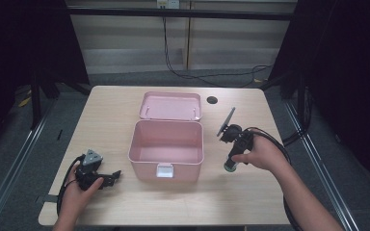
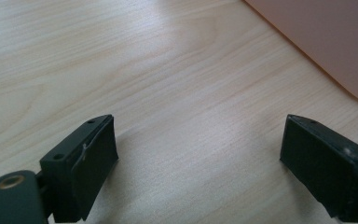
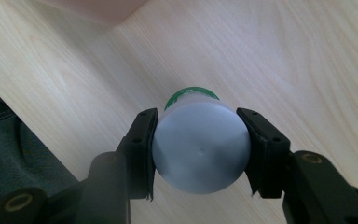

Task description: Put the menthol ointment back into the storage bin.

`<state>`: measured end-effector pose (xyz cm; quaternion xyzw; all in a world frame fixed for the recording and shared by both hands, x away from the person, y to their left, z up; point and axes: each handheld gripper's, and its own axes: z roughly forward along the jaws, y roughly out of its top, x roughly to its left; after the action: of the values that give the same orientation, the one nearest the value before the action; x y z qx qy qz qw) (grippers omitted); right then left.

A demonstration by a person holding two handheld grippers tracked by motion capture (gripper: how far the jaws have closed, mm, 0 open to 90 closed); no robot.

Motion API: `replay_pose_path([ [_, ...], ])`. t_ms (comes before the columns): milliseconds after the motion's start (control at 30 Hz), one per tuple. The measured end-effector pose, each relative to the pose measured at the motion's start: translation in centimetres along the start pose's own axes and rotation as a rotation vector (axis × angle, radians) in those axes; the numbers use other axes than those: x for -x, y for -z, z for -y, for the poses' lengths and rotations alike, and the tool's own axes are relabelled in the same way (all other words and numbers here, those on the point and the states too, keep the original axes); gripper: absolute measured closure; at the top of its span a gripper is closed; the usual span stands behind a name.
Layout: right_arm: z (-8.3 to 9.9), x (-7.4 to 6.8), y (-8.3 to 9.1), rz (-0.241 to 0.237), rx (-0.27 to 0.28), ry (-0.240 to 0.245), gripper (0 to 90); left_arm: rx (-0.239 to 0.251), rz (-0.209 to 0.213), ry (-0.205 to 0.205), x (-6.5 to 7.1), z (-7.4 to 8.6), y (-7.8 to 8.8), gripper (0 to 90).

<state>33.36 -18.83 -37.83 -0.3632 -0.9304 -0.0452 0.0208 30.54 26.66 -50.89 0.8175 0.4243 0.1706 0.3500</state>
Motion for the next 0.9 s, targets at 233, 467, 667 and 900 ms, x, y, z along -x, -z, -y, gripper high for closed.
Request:
replay_pose_path([
  [233,-1.3,-0.2,1.5,-0.002,0.010,-0.003,50.9,0.000,0.000,-0.001,0.0,0.0,0.0,10.2],
  [467,-3.0,-0.3,3.5,-0.006,0.023,-0.024,50.9,0.000,-0.001,-0.001,0.0,0.0,0.0,10.2],
  [667,-4.6,-0.4,5.1,-0.004,0.036,-0.055,50.9,0.000,0.000,0.000,0.0,0.0,0.0,10.2],
  [900,-6.5,-0.8,6.0,-0.008,0.057,-0.078,50.9,-0.003,0.001,-0.001,0.0,0.0,0.0,10.2],
])
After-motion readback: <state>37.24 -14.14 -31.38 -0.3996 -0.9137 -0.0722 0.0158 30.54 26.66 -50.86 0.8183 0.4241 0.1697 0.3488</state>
